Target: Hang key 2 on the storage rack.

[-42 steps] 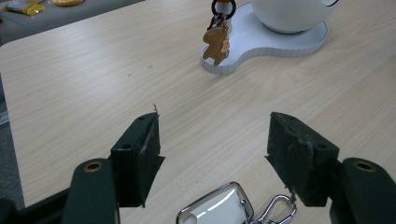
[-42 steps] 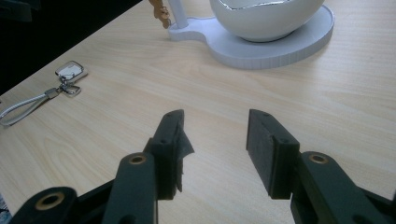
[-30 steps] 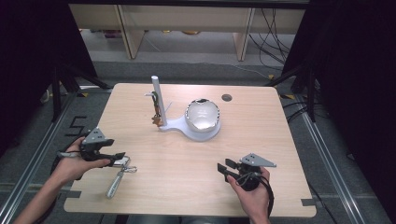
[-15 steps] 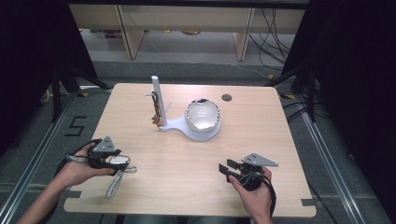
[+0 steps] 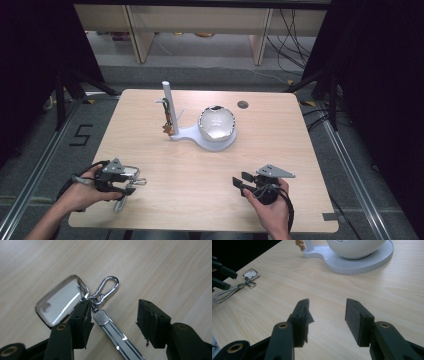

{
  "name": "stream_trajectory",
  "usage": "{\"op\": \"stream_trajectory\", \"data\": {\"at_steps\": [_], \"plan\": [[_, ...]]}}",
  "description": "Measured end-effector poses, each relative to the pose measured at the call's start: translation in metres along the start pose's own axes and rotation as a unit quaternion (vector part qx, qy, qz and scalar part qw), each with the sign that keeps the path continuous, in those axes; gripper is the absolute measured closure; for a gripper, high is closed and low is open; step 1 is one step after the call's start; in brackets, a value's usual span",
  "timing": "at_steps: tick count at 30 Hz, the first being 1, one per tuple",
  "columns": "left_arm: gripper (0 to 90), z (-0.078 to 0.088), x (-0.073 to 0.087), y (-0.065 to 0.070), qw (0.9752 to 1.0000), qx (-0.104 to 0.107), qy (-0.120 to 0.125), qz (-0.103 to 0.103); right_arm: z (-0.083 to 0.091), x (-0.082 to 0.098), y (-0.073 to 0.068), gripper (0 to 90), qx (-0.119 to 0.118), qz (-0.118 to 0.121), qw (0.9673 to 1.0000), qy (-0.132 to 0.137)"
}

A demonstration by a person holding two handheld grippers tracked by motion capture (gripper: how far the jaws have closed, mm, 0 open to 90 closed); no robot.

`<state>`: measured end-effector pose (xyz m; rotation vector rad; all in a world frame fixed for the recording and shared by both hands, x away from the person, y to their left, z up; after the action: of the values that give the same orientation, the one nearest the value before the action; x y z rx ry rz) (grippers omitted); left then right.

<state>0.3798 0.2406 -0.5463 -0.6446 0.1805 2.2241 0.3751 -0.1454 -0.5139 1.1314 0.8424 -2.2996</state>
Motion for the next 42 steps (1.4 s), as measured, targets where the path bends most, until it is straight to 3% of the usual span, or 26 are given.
{"op": "stream_trajectory", "data": {"at_steps": [2,3,4,6,7,8,11,13,16,18,19,20,21,22,24,27,28,30,31,35,36,38,39,40,41,42], "plan": [[46.0,-0.007,0.003,0.002,0.9999,-0.006,-0.007,0.011,0.001,0.000,0.001,54.3,0.012,0.006,0.9999,-0.001],[46.8,-0.009,0.004,0.003,0.9998,-0.007,-0.013,0.014,0.002,0.001,-0.002,54.2,0.012,-0.018,0.9998,-0.005],[46.9,-0.010,0.005,0.002,0.9996,-0.014,-0.019,0.018,0.002,0.001,-0.004,54.2,0.002,-0.018,0.9998,-0.002],[48.7,-0.011,0.006,0.001,0.9990,-0.018,-0.027,0.032,0.002,0.000,-0.004,54.1,0.003,-0.018,0.9998,-0.002],[49.5,-0.012,0.006,0.000,0.9987,-0.015,-0.030,0.037,0.002,-0.001,-0.001,54.0,0.006,0.001,1.0000,0.000],[50.7,-0.012,0.007,-0.001,0.9987,-0.015,-0.032,0.037,0.003,-0.001,0.000,53.9,0.014,0.004,0.9999,-0.004],[54.2,-0.013,0.009,-0.008,0.9981,-0.025,-0.041,0.037,0.002,0.000,-0.001,53.6,0.008,0.001,1.0000,-0.004],[55.8,-0.015,0.009,-0.009,0.9975,-0.027,-0.043,0.049,0.002,0.000,-0.001,53.5,0.008,-0.004,1.0000,-0.004],[59.4,-0.016,0.009,-0.008,0.9954,-0.011,-0.050,0.080,0.002,0.001,0.000,53.3,0.009,-0.003,0.9999,-0.010],[63.3,-0.017,0.007,-0.011,0.9945,-0.017,-0.048,0.091,0.001,0.000,0.001,52.9,0.010,0.000,0.9999,-0.005],[65.6,-0.016,0.008,-0.012,0.9939,-0.020,-0.058,0.091,0.001,0.000,0.001,52.8,0.009,-0.002,0.9999,-0.003],[73.4,-0.016,0.007,-0.013,0.9932,-0.024,-0.059,0.097,0.002,0.000,0.001,52.6,0.012,0.001,0.9999,-0.005],[73.4,-0.017,0.007,-0.015,0.9929,-0.031,-0.060,0.097,0.002,0.000,0.001,52.6,0.012,0.001,0.9999,-0.005],[73.7,-0.016,0.007,-0.014,0.9925,-0.030,-0.067,0.098,0.002,0.001,-0.002,52.5,0.009,-0.016,0.9998,-0.007],[74.0,-0.017,0.006,-0.013,0.9923,-0.036,-0.073,0.094,0.003,0.001,-0.002,52.4,0.009,-0.013,0.9998,-0.008],[74.1,-0.018,0.003,-0.012,0.9932,-0.034,-0.063,0.092,0.002,0.001,-0.003,52.4,0.001,-0.022,0.9997,-0.006],[74.2,-0.018,0.003,-0.011,0.9932,-0.032,-0.057,0.096,0.002,0.001,-0.001,52.4,0.000,-0.010,0.9999,-0.005],[74.3,-0.018,0.004,-0.012,0.9936,-0.029,-0.047,0.099,0.002,0.002,-0.004,52.4,0.000,-0.034,0.9994,-0.007],[74.2,-0.019,0.004,-0.012,0.9931,-0.034,-0.042,0.104,0.002,0.001,-0.001,52.4,0.002,-0.019,0.9998,-0.005],[74.3,-0.014,-0.001,-0.009,0.9929,-0.009,-0.016,0.117,0.001,0.000,-0.001,52.4,0.004,-0.014,0.9999,-0.002],[74.3,-0.012,-0.003,-0.009,0.9929,-0.004,-0.005,0.119,0.002,0.000,0.002,52.4,0.011,0.004,0.9999,-0.003],[74.3,-0.009,-0.010,-0.010,0.9913,-0.004,0.023,0.130,0.002,-0.001,0.002,52.3,0.011,0.004,0.9999,-0.001],[74.3,-0.005,-0.011,-0.011,0.9911,0.001,0.024,0.131,0.001,0.001,-0.002,52.4,0.002,-0.020,0.9998,-0.006],[74.3,-0.003,-0.014,-0.012,0.9903,0.001,0.038,0.134,0.002,0.000,0.001,52.3,0.007,-0.001,1.0000,-0.004],[74.3,-0.002,-0.018,-0.012,0.9883,0.003,0.051,0.144,0.001,0.000,0.002,52.3,0.012,0.002,0.9999,-0.003],[74.2,0.002,-0.017,-0.014,0.9901,0.006,0.044,0.134,0.001,0.000,0.002,52.3,0.013,0.002,0.9999,-0.003]]}}
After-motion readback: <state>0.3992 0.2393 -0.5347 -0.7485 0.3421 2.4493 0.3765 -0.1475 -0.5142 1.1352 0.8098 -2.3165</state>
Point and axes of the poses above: each handheld gripper's, and its own axes: z roughly backward along the jaws, x roughly out of its underside, y roughly to its right, the point moved 8 cm from there along -z, roughly forward along the jaws, and after that the axes turned 5 degrees about -x, right-handed, at the moved point
